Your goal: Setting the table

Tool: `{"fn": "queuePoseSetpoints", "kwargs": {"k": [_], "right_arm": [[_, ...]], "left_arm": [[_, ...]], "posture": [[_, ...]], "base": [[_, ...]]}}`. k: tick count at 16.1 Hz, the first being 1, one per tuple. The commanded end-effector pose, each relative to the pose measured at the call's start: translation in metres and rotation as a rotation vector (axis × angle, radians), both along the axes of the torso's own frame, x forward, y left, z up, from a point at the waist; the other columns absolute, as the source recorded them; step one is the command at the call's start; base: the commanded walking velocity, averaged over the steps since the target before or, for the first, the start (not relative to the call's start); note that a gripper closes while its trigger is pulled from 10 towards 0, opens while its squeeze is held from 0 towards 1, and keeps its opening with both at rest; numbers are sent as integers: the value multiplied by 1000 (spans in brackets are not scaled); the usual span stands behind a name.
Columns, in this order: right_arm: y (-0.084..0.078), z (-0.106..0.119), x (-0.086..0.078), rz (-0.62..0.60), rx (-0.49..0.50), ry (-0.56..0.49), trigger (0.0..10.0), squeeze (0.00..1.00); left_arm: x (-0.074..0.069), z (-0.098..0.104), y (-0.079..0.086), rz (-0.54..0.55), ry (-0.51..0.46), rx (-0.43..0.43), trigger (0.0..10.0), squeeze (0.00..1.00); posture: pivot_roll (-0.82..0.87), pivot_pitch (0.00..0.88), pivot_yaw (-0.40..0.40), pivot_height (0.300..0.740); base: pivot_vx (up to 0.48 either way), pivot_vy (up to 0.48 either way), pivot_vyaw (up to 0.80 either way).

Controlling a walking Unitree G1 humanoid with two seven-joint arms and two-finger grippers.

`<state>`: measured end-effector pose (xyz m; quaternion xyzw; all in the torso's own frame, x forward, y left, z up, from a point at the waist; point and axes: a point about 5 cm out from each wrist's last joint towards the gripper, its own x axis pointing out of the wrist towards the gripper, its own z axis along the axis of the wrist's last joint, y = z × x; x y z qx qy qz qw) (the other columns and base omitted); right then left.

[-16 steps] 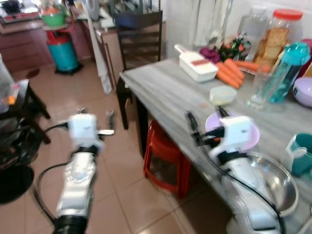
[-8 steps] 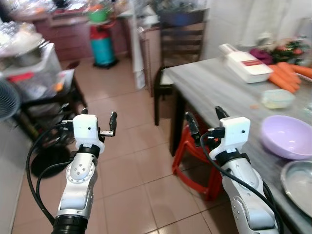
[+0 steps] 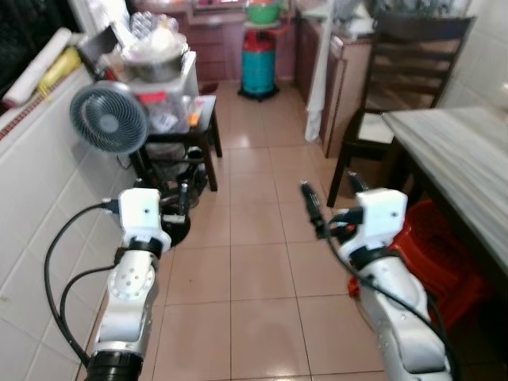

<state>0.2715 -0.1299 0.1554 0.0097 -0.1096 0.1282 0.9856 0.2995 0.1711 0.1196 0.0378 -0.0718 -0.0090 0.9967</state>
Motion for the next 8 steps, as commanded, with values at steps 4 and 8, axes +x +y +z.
{"fn": "queuePoseSetpoints", "kwargs": {"k": [4,8], "right_arm": [[5,1,2,6,17,-1,10000,0],[4,-1,2,1,20,7,10000,0]], "left_arm": [[0,2,6,17,-5,15,10000,0],[0,1,5,16,-3,16,10000,0]], "posture": [[-62,0,14,740],[-60,0,12,740]], "base": [[0,351,0],[0,352,0]]}}
